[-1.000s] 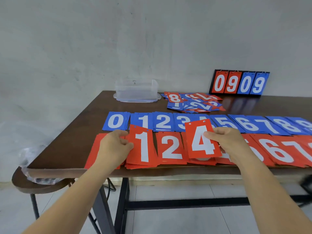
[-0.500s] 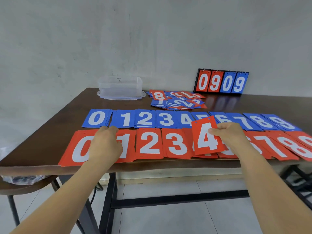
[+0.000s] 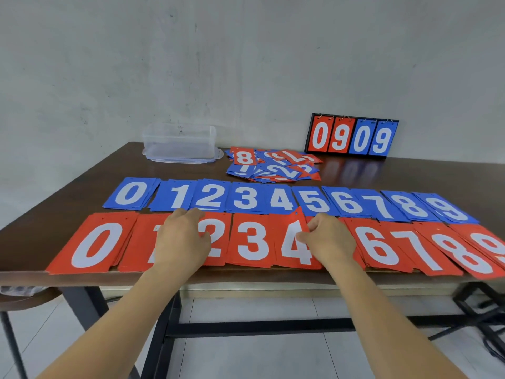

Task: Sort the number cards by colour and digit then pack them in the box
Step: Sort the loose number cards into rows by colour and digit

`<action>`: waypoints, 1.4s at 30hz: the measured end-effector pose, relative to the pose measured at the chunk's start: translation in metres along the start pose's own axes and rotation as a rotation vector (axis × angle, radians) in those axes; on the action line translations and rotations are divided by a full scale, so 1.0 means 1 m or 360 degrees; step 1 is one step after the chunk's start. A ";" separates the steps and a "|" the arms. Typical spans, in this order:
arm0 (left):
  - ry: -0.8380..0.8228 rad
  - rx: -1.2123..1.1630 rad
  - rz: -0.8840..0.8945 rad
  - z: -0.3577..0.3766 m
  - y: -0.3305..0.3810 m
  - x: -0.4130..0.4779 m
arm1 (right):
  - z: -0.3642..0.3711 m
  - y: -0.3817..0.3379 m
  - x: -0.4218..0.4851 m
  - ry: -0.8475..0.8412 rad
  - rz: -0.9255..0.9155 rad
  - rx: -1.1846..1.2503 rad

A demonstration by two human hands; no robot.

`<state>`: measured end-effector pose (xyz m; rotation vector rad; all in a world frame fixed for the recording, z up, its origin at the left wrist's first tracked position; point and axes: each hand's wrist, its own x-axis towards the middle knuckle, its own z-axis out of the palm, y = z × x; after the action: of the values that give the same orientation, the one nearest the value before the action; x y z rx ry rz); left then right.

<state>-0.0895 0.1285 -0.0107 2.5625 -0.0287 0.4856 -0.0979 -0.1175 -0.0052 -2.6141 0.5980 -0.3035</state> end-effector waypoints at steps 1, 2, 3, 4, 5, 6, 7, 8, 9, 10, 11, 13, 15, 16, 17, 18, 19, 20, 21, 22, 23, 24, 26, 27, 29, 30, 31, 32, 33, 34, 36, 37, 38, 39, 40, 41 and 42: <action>0.0000 -0.0006 -0.0009 0.003 0.003 0.000 | 0.003 0.001 0.001 0.0040 -0.0011 -0.0063; 0.0002 -0.0020 -0.0011 0.005 0.007 -0.001 | 0.004 0.001 0.001 0.0077 -0.0027 -0.0094; 0.0000 -0.0037 -0.0007 0.007 0.010 -0.001 | 0.005 0.002 0.002 0.0093 -0.0044 -0.0121; -0.0004 -0.0051 0.0001 0.010 0.014 -0.001 | 0.005 0.003 0.002 0.0099 -0.0064 -0.0147; -0.0010 -0.0051 0.0011 0.012 0.017 -0.002 | 0.006 0.004 0.003 0.0094 -0.0071 -0.0158; -0.0014 -0.0040 0.0020 0.014 0.021 -0.002 | 0.006 0.005 0.004 0.0089 -0.0075 -0.0153; -0.0020 -0.0028 0.0029 0.016 0.025 -0.002 | 0.005 0.006 0.005 0.0076 -0.0079 -0.0123; -0.0024 -0.0023 0.0037 0.018 0.029 -0.002 | 0.005 0.007 0.006 0.0060 -0.0088 -0.0079; -0.0025 -0.0026 0.0045 0.019 0.033 0.000 | 0.003 0.009 0.008 0.0046 -0.0091 -0.0020; -0.0027 -0.0030 0.0052 0.020 0.036 0.002 | 0.001 0.010 0.010 0.0041 -0.0086 0.0043; -0.0033 -0.0027 0.0056 0.021 0.040 0.004 | -0.004 0.011 0.014 0.0047 -0.0079 0.0102; -0.0051 -0.0010 0.0070 0.025 0.048 0.012 | -0.013 0.013 0.023 0.0063 -0.0067 0.0181; -0.0065 -0.0011 0.0094 0.029 0.055 0.023 | -0.020 0.013 0.035 0.0058 -0.0069 0.0214; -0.0073 0.0002 0.0105 0.032 0.059 0.030 | -0.022 0.013 0.041 0.0048 -0.0068 0.0227; -0.0086 0.0031 0.0119 0.035 0.062 0.038 | -0.024 0.013 0.048 0.0035 -0.0062 0.0241; -0.0103 0.0065 0.0136 0.039 0.065 0.047 | -0.025 0.013 0.055 0.0020 -0.0051 0.0250; -0.0117 0.0096 0.0151 0.042 0.068 0.056 | -0.026 0.012 0.062 0.0006 -0.0043 0.0255; -0.0123 0.0120 0.0167 0.045 0.072 0.065 | -0.026 0.011 0.070 -0.0007 -0.0039 0.0256; -0.0126 0.0142 0.0180 0.049 0.075 0.075 | -0.026 0.009 0.078 -0.0017 -0.0037 0.0252; -0.0136 0.0159 0.0191 0.053 0.078 0.086 | -0.027 0.006 0.086 -0.0027 -0.0028 0.0247; -0.0153 0.0175 0.0195 0.056 0.081 0.096 | -0.027 0.003 0.095 -0.0041 -0.0013 0.0243; -0.0171 0.0193 0.0193 0.059 0.084 0.106 | -0.028 0.000 0.103 -0.0056 0.0001 0.0233; -0.0204 0.0227 0.0196 0.066 0.086 0.129 | -0.027 -0.005 0.122 -0.0079 -0.0001 0.0198; -0.0220 0.0241 0.0197 0.070 0.085 0.140 | -0.028 -0.008 0.131 -0.0086 -0.0012 0.0185; -0.0245 0.0247 0.0177 0.079 0.080 0.162 | -0.026 -0.013 0.151 -0.0091 -0.0023 0.0166; -0.0260 0.0229 0.0150 0.083 0.077 0.173 | -0.024 -0.015 0.161 -0.0099 -0.0025 0.0157; -0.0277 0.0201 0.0109 0.087 0.073 0.184 | -0.021 -0.018 0.172 -0.0113 -0.0028 0.0155; -0.0293 0.0173 0.0061 0.090 0.069 0.194 | -0.017 -0.021 0.184 -0.0129 -0.0038 0.0157; -0.0312 0.0157 0.0013 0.094 0.064 0.204 | -0.012 -0.024 0.195 -0.0139 -0.0053 0.0152; -0.0328 0.0154 -0.0029 0.097 0.058 0.213 | -0.006 -0.027 0.207 -0.0143 -0.0070 0.0144; -0.0357 0.0168 -0.0094 0.103 0.048 0.230 | 0.007 -0.033 0.229 -0.0152 -0.0097 0.0125; -0.0363 0.0182 -0.0105 0.106 0.044 0.237 | 0.014 -0.036 0.238 -0.0167 -0.0109 0.0112; -0.0362 0.0192 -0.0107 0.109 0.041 0.243 | 0.021 -0.039 0.247 -0.0195 -0.0124 0.0099; -0.0360 0.0196 -0.0115 0.113 0.038 0.249 | 0.027 -0.041 0.254 -0.0221 -0.0152 0.0089; -0.0357 0.0193 -0.0127 0.116 0.036 0.253 | 0.033 -0.043 0.262 -0.0241 -0.0182 0.0077; -0.0356 0.0187 -0.0144 0.120 0.033 0.257 | 0.039 -0.045 0.268 -0.0240 -0.0218 0.0067; -0.0350 0.0181 -0.0161 0.124 0.031 0.261 | 0.044 -0.046 0.273 -0.0240 -0.0237 0.0061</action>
<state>0.1927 0.0587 -0.0036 2.7014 0.0517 0.1702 0.1732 -0.1886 0.0078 -2.6203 0.3439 -0.1593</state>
